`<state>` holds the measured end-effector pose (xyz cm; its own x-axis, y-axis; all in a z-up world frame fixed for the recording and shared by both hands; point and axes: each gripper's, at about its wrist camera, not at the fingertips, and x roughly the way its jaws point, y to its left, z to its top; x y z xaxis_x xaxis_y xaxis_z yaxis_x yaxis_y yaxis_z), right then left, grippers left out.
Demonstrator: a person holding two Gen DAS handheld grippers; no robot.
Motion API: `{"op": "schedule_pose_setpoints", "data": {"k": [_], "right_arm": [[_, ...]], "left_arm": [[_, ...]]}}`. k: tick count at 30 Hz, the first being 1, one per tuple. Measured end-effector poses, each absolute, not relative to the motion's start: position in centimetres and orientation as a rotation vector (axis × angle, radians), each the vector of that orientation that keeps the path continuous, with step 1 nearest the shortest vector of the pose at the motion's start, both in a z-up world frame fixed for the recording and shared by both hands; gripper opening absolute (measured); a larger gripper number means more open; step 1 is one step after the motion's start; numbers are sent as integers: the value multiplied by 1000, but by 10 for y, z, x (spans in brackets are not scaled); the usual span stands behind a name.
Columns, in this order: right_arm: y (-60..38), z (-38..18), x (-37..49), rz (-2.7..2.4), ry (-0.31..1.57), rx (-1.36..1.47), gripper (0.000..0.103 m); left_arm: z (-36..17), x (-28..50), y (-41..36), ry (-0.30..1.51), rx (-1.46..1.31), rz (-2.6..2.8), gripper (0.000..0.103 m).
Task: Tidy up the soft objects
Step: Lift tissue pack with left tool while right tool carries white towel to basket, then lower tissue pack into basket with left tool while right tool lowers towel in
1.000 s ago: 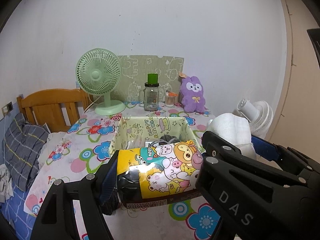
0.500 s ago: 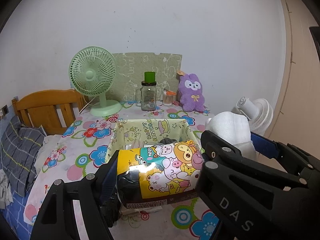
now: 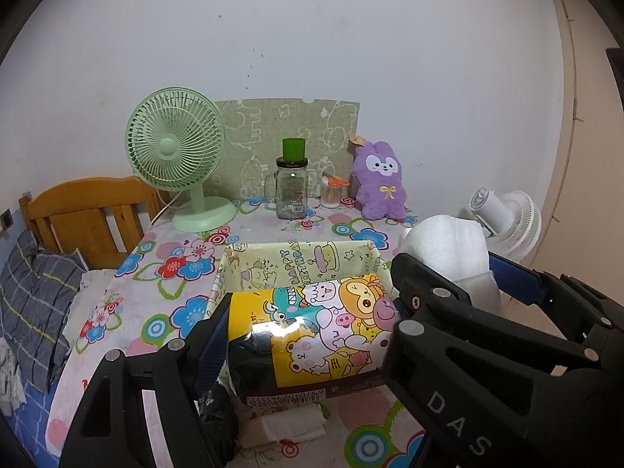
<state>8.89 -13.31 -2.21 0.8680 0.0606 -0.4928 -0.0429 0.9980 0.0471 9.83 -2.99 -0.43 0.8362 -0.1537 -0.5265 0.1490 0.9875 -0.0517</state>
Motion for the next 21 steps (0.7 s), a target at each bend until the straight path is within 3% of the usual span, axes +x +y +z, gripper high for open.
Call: {"op": "schedule_pose_setpoints", "data": {"k": [21], "right_arm": [[-127,-33,153,101,552,39,67]], "left_arm": [[-18,157,-24,597,-5,-143,79]]}}
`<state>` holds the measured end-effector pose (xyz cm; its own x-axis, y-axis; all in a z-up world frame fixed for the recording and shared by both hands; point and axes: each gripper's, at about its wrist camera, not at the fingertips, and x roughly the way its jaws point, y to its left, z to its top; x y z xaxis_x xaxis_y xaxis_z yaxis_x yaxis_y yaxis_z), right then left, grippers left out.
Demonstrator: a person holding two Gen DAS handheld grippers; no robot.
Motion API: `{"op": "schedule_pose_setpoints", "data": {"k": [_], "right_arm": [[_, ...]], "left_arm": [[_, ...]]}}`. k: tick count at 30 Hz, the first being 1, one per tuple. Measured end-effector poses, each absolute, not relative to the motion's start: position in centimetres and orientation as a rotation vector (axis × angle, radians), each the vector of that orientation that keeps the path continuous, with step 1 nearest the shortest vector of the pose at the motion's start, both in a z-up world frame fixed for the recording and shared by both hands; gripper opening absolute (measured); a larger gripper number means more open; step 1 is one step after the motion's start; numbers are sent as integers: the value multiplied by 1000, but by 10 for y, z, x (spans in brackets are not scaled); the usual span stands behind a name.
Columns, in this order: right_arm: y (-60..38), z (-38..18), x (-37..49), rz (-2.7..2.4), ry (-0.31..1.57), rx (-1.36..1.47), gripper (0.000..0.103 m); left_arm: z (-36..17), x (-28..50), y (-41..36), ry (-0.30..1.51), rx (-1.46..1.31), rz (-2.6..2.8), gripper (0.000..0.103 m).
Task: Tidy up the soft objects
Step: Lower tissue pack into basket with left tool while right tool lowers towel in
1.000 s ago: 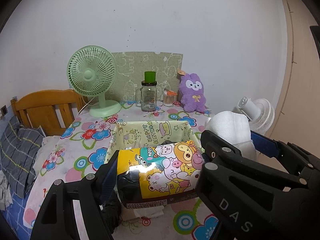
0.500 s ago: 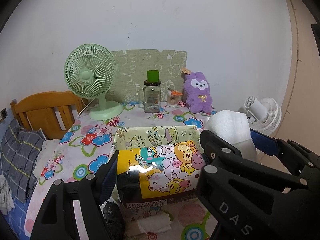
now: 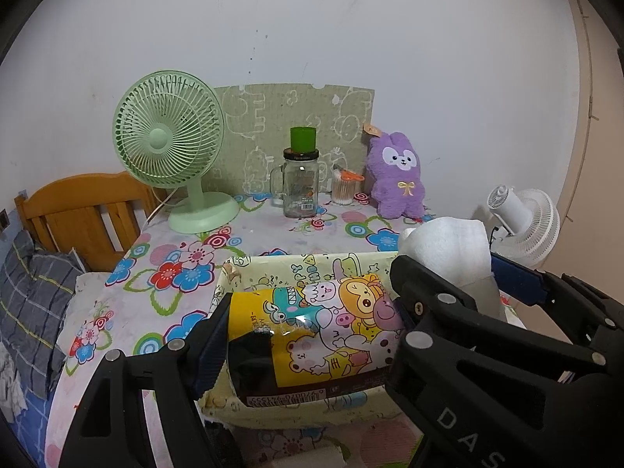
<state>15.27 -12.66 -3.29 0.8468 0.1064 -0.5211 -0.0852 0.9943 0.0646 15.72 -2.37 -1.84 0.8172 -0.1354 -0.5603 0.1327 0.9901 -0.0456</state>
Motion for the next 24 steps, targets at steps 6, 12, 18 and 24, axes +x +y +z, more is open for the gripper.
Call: {"op": "schedule_pose_setpoints", "data": {"k": [6,12,18,24], "right_arm": [[-125,-35,166,105,555,33,67],[-125,-38,176,109,557,24,67],[-129,-42,186,102,570,26,67],[-131,-48,194,92,587,27,67]], "left_arm": [[-22,170,-24,601,2,-143,79],[-26,183,-25,610,9,-142,79],[-33,196,-26,627,2,-150,80],[-40,204,-28,646,-8,-157,80]]}}
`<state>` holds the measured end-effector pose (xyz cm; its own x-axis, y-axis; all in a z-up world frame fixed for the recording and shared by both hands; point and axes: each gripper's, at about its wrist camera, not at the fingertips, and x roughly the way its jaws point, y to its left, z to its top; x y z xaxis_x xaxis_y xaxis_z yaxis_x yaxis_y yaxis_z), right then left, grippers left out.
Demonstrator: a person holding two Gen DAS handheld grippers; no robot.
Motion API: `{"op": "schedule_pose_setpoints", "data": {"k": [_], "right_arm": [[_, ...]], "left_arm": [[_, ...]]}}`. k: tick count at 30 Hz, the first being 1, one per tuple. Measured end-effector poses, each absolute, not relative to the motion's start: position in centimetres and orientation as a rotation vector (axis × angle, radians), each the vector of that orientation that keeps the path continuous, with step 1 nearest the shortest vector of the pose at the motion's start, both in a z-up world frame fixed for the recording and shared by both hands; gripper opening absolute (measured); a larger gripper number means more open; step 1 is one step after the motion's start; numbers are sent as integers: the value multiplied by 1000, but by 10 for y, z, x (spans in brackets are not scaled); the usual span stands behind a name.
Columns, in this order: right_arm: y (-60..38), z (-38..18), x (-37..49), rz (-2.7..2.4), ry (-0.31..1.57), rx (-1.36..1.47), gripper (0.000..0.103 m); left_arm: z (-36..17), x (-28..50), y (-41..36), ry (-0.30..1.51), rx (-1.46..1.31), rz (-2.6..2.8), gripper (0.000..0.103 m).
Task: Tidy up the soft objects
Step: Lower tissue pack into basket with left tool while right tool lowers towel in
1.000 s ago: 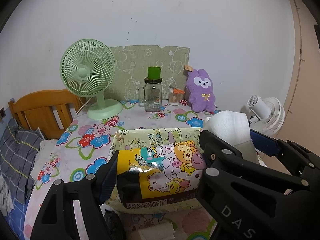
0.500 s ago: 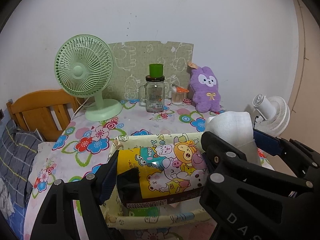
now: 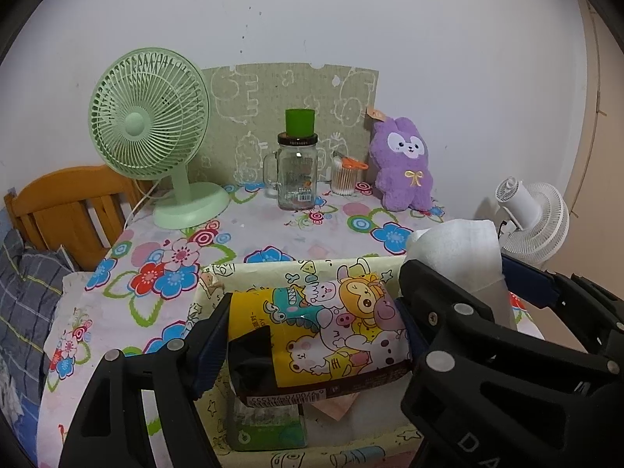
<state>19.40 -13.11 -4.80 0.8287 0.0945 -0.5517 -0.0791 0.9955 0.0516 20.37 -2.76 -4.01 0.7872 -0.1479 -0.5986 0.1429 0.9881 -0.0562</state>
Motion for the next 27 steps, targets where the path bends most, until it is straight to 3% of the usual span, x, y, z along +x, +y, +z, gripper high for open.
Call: {"op": "schedule_pose_setpoints", "data": {"k": [4,9,27], "right_arm": [[-131,-52,199,93,600,25,67],[-125,-57,203,102,606,12,67],[-110,-83,207,182,686,20,67]], "left_arm": [[-44,207,-26,658,-9,-150,82],[-47,208,-21,668,-6,-121,92],[-64,196,-9,744,23,-93,93]]}}
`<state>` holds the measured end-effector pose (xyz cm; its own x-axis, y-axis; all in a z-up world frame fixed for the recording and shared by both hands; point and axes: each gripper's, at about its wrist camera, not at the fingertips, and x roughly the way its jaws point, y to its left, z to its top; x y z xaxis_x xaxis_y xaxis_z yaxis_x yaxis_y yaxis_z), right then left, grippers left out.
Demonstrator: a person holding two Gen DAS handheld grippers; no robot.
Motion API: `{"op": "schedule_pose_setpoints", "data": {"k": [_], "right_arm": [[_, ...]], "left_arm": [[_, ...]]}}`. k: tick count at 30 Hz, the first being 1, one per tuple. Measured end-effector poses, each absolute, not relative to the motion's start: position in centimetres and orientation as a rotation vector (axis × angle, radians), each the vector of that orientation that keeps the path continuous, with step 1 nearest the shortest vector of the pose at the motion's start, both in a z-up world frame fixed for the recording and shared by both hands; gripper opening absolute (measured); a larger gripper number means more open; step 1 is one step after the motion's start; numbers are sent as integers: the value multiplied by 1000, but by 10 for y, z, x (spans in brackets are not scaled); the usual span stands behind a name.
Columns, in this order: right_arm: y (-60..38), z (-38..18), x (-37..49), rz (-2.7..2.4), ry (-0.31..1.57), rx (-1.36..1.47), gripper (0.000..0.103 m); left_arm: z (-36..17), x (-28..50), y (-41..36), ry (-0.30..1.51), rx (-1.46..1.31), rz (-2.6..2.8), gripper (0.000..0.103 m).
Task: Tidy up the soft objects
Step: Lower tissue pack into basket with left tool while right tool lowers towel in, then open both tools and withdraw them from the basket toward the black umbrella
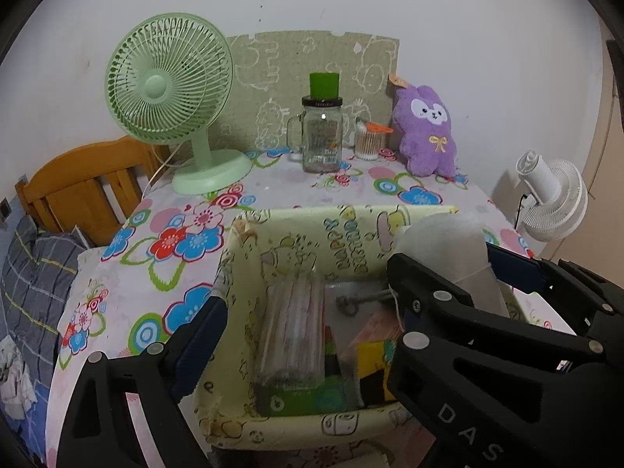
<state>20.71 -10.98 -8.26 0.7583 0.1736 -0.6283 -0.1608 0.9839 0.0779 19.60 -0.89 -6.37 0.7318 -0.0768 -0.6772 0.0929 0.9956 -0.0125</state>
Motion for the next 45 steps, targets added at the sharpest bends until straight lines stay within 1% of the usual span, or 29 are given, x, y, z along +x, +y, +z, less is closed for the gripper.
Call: {"op": "schedule_pose_setpoints", "data": {"k": [2,7,11,13,14,26,45], "right_arm": [[-108,-87,209,188,703,23,69],[-107,-93,215,189,721,27,80],[-107,-94,218,185,724,19,84],[-108,-94,219,180,728,17,90],[-108,-94,219,174,727,15,91],[-113,-79,199,161,687,4,92],[-127,-51,146,112,612,11,94]], "left_arm": [[-66,196,-8,751,23,-97,93],[-68,196,-8,755,28,-106,94],[-70,200,-8,765,14,-116,94],[-70,201,-9,769,12,-123,94],[-71,201,-10,769,12,-126,94],[-57,185,-14,738,8,-138,96],[-31,140,-28,664,20,-156,98]]}}
